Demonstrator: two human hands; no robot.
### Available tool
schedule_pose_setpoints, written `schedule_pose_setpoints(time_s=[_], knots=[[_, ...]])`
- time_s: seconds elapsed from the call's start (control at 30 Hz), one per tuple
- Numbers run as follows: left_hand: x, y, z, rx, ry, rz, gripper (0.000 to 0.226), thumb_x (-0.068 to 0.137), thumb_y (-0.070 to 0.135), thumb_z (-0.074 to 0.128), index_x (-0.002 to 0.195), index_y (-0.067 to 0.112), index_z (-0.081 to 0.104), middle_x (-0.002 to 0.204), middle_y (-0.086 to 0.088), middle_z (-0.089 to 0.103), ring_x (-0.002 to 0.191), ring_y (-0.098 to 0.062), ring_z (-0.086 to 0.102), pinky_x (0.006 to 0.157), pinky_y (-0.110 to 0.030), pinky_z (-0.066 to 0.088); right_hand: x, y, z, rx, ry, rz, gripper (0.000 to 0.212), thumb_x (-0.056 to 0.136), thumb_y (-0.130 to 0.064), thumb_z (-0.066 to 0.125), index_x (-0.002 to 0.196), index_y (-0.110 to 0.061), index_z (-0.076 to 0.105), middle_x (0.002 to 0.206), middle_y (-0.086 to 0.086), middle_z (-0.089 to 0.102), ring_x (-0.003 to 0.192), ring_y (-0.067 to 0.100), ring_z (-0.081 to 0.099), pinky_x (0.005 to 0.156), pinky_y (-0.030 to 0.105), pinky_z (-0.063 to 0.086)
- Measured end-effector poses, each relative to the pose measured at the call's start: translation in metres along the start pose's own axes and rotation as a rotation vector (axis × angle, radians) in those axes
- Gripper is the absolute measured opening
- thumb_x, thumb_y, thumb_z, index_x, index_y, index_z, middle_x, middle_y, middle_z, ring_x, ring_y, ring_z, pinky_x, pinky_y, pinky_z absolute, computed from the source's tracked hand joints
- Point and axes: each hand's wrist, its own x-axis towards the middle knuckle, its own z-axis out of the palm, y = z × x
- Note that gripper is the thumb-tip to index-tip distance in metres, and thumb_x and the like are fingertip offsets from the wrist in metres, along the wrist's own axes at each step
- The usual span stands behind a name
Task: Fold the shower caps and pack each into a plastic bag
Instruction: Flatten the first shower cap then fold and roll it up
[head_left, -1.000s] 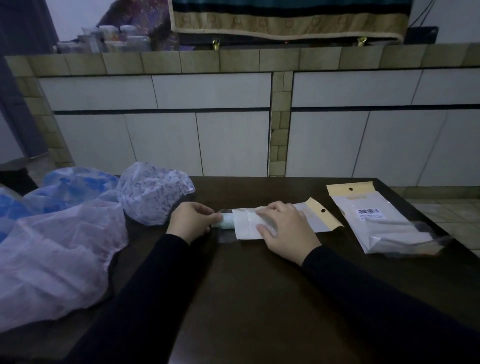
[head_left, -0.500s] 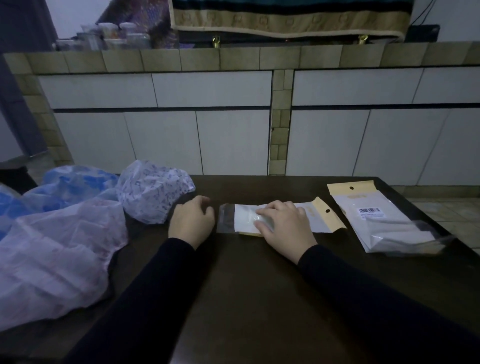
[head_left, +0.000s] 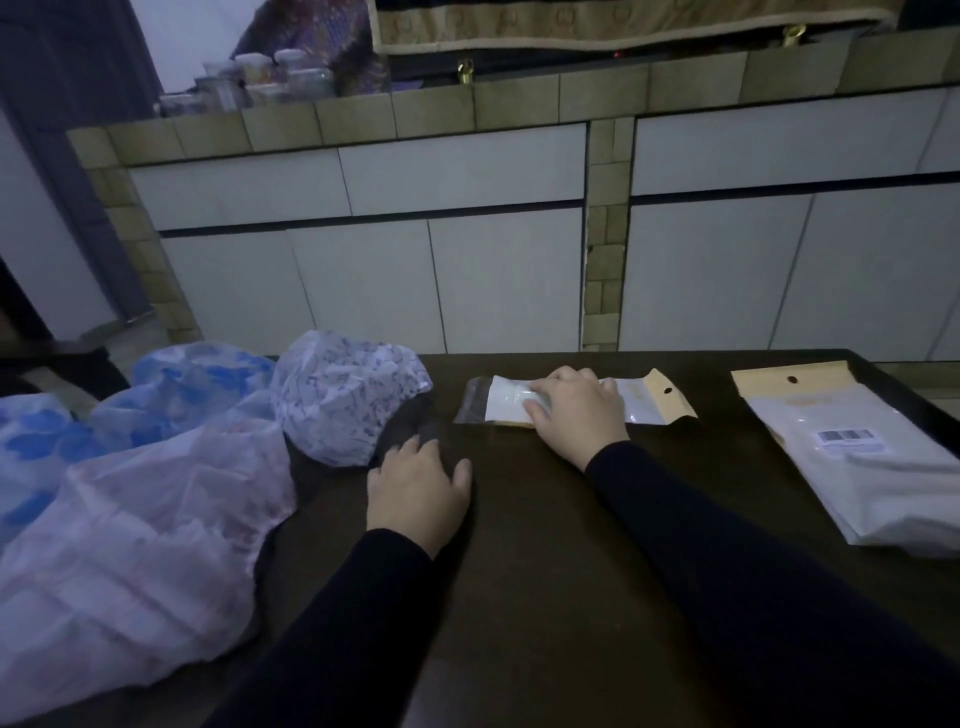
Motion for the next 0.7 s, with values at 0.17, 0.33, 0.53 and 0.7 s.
schedule_pose_setpoints(time_s=[0.17, 0.33, 0.53, 0.7], knots=[[0.002, 0.000, 0.004, 0.013, 0.046, 0.018, 0.048, 0.096, 0.047, 0.041, 0.131, 0.015, 0.051, 0.144, -0.004, 0.045, 0.134, -0.021, 0.037, 0.107, -0.039, 0.030, 0.034, 0.002, 0.012, -0.021, 0.001, 0.011, 0.038, 0.099, -0.040, 0.042, 0.132, -0.026, 0.055, 0.125, 0.002, 0.057, 0.115, 0.023, 0.049, 0.098, 0.041, 0.035], [0.004, -0.001, 0.007, 0.024, 0.066, 0.014, 0.042, 0.095, 0.046, 0.041, 0.121, 0.016, 0.056, 0.136, -0.003, 0.050, 0.129, -0.022, 0.042, 0.103, -0.040, 0.033, 0.053, 0.005, 0.019, -0.040, -0.006, 0.000, 0.037, 0.100, -0.038, 0.040, 0.132, -0.025, 0.055, 0.123, 0.003, 0.059, 0.114, 0.025, 0.050, 0.097, 0.042, 0.034], [0.003, -0.001, 0.002, -0.003, 0.129, 0.045, 0.025, 0.092, 0.046, 0.046, 0.089, 0.022, 0.052, 0.108, 0.000, 0.058, 0.104, -0.021, 0.054, 0.086, -0.038, 0.041, 0.053, 0.004, 0.023, -0.051, 0.043, -0.015, 0.040, 0.102, -0.037, 0.032, 0.128, -0.021, 0.058, 0.122, 0.004, 0.059, 0.113, 0.026, 0.050, 0.097, 0.042, 0.033], [0.002, -0.004, -0.018, -0.216, 0.501, 0.153, 0.033, 0.084, 0.032, 0.065, 0.116, 0.022, 0.064, 0.115, -0.001, 0.055, 0.106, -0.021, 0.051, 0.082, -0.026, 0.037, 0.038, -0.026, 0.011, 0.139, 0.137, -0.157, 0.043, 0.098, -0.043, 0.042, 0.138, -0.026, 0.048, 0.134, -0.001, 0.052, 0.125, 0.020, 0.043, 0.102, 0.040, 0.029]])
